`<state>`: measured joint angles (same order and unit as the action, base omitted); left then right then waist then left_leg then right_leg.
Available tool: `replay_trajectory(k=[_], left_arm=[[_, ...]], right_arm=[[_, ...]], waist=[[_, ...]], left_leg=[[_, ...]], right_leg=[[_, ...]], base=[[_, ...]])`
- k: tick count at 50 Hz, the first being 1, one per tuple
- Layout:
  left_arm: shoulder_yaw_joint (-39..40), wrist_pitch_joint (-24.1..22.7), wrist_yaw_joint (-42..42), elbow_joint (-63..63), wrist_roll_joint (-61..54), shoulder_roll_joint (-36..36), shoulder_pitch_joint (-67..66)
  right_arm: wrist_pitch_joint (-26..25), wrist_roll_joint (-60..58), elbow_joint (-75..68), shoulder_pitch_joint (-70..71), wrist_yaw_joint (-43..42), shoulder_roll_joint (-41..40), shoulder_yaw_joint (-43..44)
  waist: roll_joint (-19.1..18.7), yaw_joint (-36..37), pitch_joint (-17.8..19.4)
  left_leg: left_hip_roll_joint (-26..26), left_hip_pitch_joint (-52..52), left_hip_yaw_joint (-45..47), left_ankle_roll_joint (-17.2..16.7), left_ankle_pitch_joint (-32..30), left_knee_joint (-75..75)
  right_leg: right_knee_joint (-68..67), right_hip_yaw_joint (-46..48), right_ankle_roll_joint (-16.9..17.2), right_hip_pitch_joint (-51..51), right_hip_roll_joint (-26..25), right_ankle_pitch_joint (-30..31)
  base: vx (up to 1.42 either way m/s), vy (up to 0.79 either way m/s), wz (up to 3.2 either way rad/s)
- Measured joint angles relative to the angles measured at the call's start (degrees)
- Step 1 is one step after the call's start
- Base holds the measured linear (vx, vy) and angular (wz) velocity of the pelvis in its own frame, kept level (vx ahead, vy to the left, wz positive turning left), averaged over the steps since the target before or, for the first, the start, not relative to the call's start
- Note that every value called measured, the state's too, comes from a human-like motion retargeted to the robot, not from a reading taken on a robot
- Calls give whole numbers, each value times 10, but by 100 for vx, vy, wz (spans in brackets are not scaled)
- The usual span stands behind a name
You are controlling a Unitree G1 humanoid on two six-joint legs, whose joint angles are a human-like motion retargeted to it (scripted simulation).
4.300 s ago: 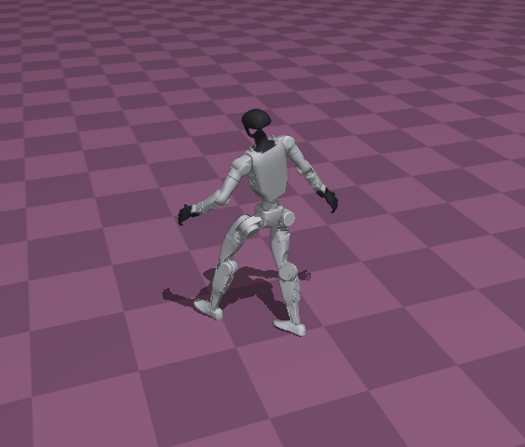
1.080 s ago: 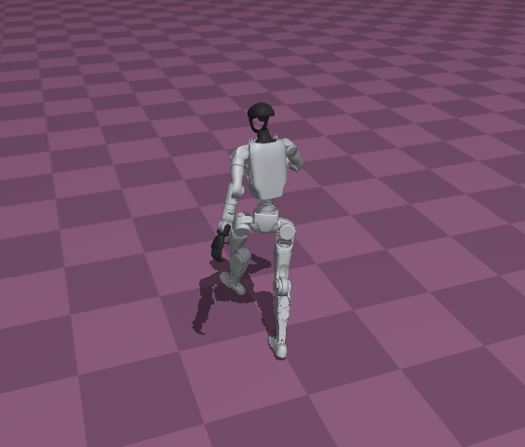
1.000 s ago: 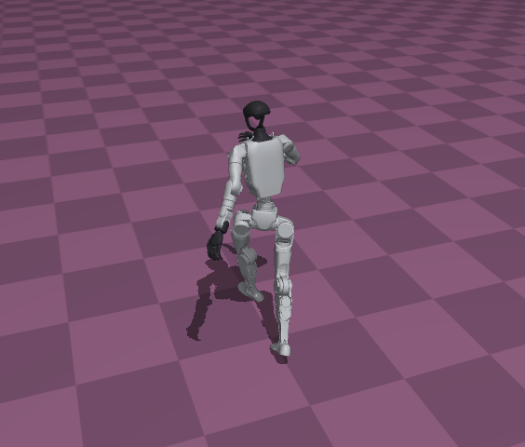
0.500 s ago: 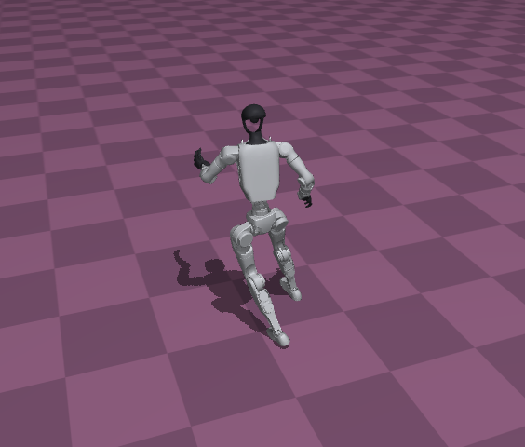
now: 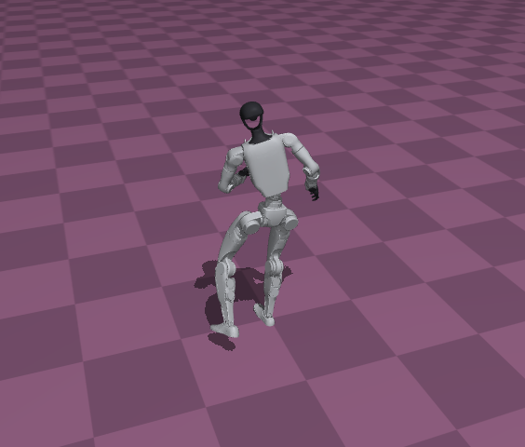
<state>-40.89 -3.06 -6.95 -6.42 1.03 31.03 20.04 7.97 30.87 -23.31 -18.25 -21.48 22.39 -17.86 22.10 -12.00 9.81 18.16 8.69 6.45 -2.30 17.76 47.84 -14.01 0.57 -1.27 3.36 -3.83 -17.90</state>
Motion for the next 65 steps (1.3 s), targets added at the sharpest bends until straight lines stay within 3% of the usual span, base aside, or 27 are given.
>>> replay_trajectory(k=[5, 10, 13, 16, 21, 24, 27, 28, 30, 33, 36, 40, 45, 47, 50, 53, 55, 57, 60, 61, 63, 65], left_arm=[[232, -48, -59, -14, -118, 170, -248], [324, -95, -66, 12, -235, 268, -399], [393, -100, -49, 65, -292, 292, -471], [473, -95, -32, 125, -345, 290, -534], [538, -96, -25, 198, -405, 226, -598], [522, -77, -15, 182, -404, 164, -573], [476, -56, -24, 130, -356, 107, -498], [451, -58, -31, 109, -321, 91, -468], [396, -65, -60, 94, -306, 63, -421], [325, -80, -69, 143, -319, 65, -380], [289, -86, -33, 225, -316, 118, -335], [284, -82, -1, 269, -273, 220, -238], [237, -97, -56, 209, -241, 339, -62], [190, -115, -97, 189, -238, 384, 26], [106, -138, -146, 174, -247, 428, 165], [18, -145, -176, 175, -236, 429, 309], [-34, -138, -181, 173, -209, 407, 399], [-86, -117, -172, 150, -160, 354, 503], [-111, -82, -149, 98, -63, 250, 610], [-106, -72, -138, 86, -37, 214, 623], [-85, -53, -117, 70, 10, 154, 636], [-72, -28, -74, 73, 33, 123, 627]], right_arm=[[23, -60, 159, -10, 62, 68, 34], [53, -60, 253, 58, 59, 157, 82], [64, -34, 319, 135, 59, 236, 113], [72, -4, 391, 218, 57, 300, 109], [75, 12, 506, 300, 62, 317, 26], [68, -14, 542, 296, 88, 276, -14], [55, -50, 510, 269, 90, 215, -41], [52, -59, 485, 253, 82, 193, -50], [42, -78, 424, 210, 51, 154, -68], [42, -62, 367, 132, 30, 125, -70], [48, -46, 356, 75, 52, 145, -41], [47, -77, 341, 35, 75, 173, 27], [39, -65, 309, 21, 61, 160, 96], [42, -46, 314, 16, 55, 161, 102], [52, -21, 336, 4, 56, 184, 107], [56, -7, 346, -28, 69, 204, 118], [55, 4, 341, -50, 82, 201, 129], [48, 29, 320, -63, 100, 173, 145], [35, 50, 270, -52, 111, 107, 155], [34, 46, 254, -41, 113, 91, 155], [34, 29, 222, 2, 105, 76, 140], [-5, 44, 198, 55, 164, 77, 89]], waist=[[14, 133, 24], [-50, 224, 32], [-106, 282, 39], [-127, 375, 48], [-113, 503, 50], [-130, 515, 54], [-160, 488, 66], [-169, 471, 59], [-182, 436, 48], [-234, 365, 37], [-285, 282, 39], [-312, 162, 55], [-286, 16, 88], [-274, -33, 103], [-271, -78, 115], [-277, -134, 78], [-286, -183, 51], [-282, -225, 28], [-253, -255, 0], [-240, -251, -8], [-226, -238, -14], [-220, -207, -26]], left_leg=[[-12, 24, 121, -81, -137, -293], [-53, 90, 306, -127, -280, -480], [-68, 136, 397, -127, -290, -496], [-74, 140, 458, -116, -288, -478], [-123, 116, 349, -82, -189, -423], [-139, 64, 291, -11, -153, -433], [-113, 25, 260, 38, -122, -388], [-91, 45, 251, 45, -89, -319], [-103, 54, 242, 52, -49, -260], [-93, 31, 211, 26, -13, -201], [-96, -7, 184, 16, 24, -155], [-132, -55, 153, 16, 54, -121], [-216, -122, 110, 31, 79, -135], [-237, -163, 96, 15, 81, -158], [-218, -209, 97, -38, 81, -186], [-267, -226, 87, -33, 67, -222], [-284, -248, 55, -31, 48, -246], [-292, -272, 5, -43, 18, -248], [-308, -276, -77, -92, -55, -183], [-319, -260, -88, -113, -97, -141], [-333, -197, -64, -127, -183, -25], [-291, -104, -13, -127, -227, 107]], right_leg=[[129, -78, 77, -137, -2, 41], [163, -128, 128, -205, -21, 35], [155, -157, 126, -230, -45, 19], [125, -211, 118, -248, -48, 21], [84, -296, 142, -276, -31, 107], [49, -320, 162, -299, -42, 175], [-105, -213, 163, -252, -61, 215], [-176, -156, 163, -205, -47, 213], [-313, -74, 146, -109, 35, 170], [-386, 0, 54, -40, 118, 106], [-347, 6, 25, -11, 159, 51], [-207, -29, 48, 21, 187, 14], [34, -104, 133, 60, 202, 179], [104, -37, 162, 76, 202, 220], [123, 174, 163, 139, 131, 230], [164, 431, 163, 155, 129, 242], [173, 540, 163, 131, 119, 230], [165, 511, 143, 105, 108, 206], [163, 397, 81, 69, 105, 168], [106, 386, 81, 79, 133, 138], [25, 365, 66, 92, 179, 95], [-21, 328, 40, 112, 172, 67]], base=[[82, -12, -119], [74, 8, -73], [71, 12, -94], [82, 2, -182], [93, 16, -153], [98, 17, -18], [89, 5, 53], [76, 42, 57], [73, 65, 61], [77, 40, 84], [78, 30, 94], [71, 21, 112], [62, 9, 112], [64, -6, 60], [55, -38, -36], [65, 23, 23], [88, 35, 132], [91, 8, 155], [86, -10, 105], [79, 0, 30], [66, 13, -47], [58, -27, -167]])
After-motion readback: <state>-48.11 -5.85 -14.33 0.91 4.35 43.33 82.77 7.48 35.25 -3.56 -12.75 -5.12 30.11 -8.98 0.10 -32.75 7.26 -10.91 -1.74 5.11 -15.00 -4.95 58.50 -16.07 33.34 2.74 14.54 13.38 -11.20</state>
